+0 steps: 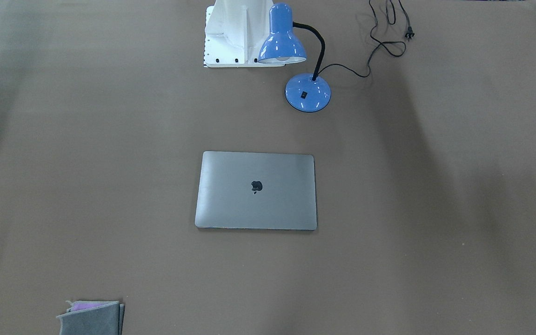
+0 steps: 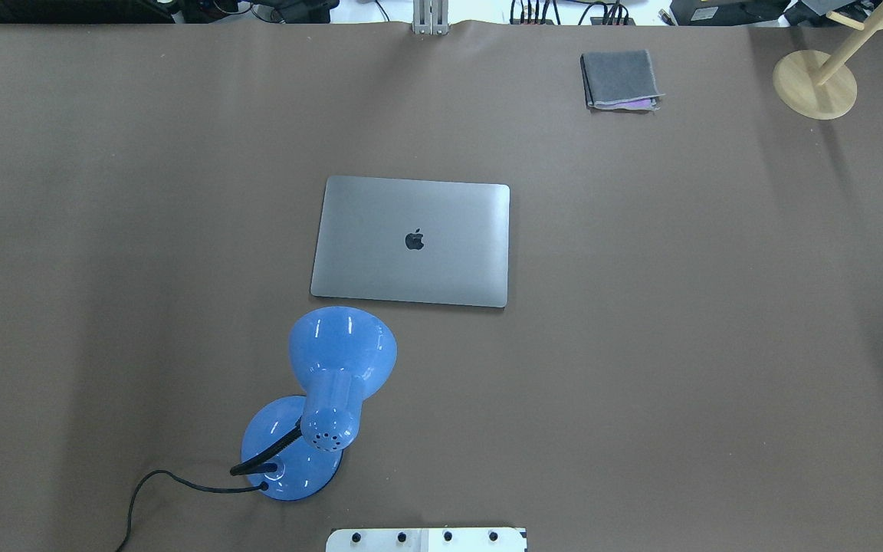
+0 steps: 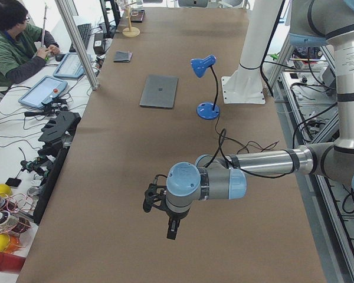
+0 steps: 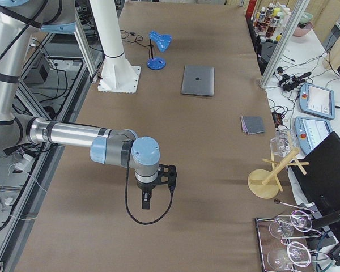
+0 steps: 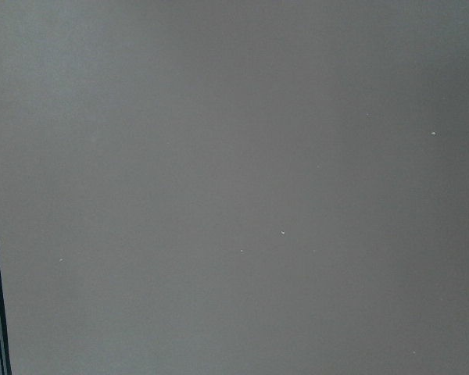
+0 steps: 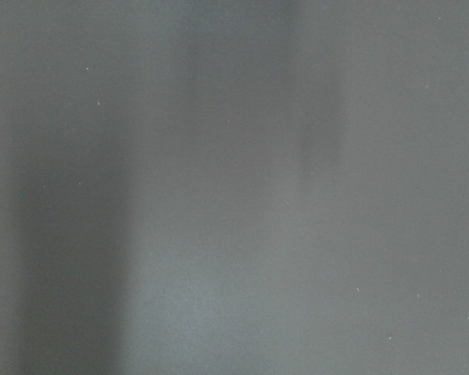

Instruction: Close laptop

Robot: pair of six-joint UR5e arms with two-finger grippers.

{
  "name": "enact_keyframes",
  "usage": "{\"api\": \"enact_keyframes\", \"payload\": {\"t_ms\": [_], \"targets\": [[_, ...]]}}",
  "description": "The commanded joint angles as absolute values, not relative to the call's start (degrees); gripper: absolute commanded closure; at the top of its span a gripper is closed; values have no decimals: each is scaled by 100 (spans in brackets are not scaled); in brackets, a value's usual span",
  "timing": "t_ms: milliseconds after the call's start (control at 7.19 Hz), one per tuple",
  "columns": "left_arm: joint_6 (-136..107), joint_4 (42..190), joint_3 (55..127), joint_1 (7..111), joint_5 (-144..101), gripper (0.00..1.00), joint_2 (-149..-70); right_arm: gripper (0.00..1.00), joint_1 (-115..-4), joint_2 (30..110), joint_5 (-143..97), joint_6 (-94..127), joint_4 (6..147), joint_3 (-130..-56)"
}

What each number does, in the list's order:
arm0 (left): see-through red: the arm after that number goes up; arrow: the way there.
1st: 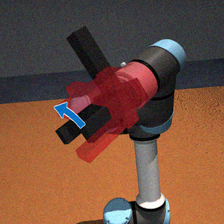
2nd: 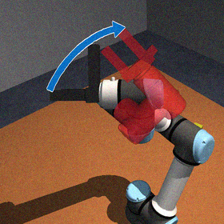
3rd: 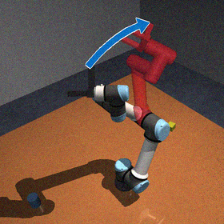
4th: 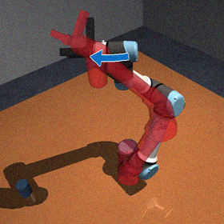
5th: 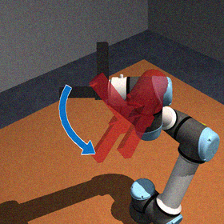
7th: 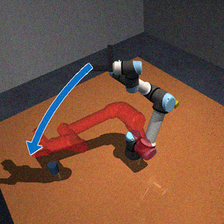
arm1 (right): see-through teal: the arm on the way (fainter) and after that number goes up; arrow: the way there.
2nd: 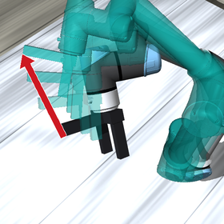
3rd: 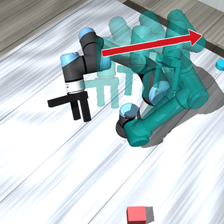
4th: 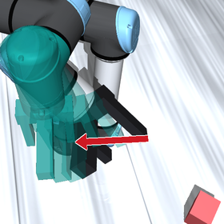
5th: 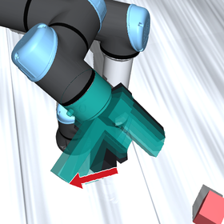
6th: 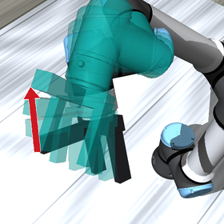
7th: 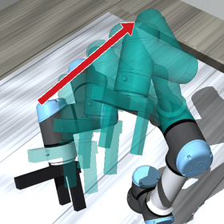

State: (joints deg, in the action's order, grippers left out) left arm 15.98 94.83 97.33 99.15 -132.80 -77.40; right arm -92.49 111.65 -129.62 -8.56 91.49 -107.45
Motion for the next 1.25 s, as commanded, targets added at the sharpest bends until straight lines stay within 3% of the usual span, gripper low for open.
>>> {"api": "enact_keyframes", "payload": {"t_ms": [0,1113], "targets": [[1565,9483,9747,9914,-13272,0,-7752,0,-9246,11153,-12973,-844,9158,-10749],[1565,9369,9747,9923,-13280,0,-7436,0,-9246,11180,-12973,-826,9220,-10784]]}}
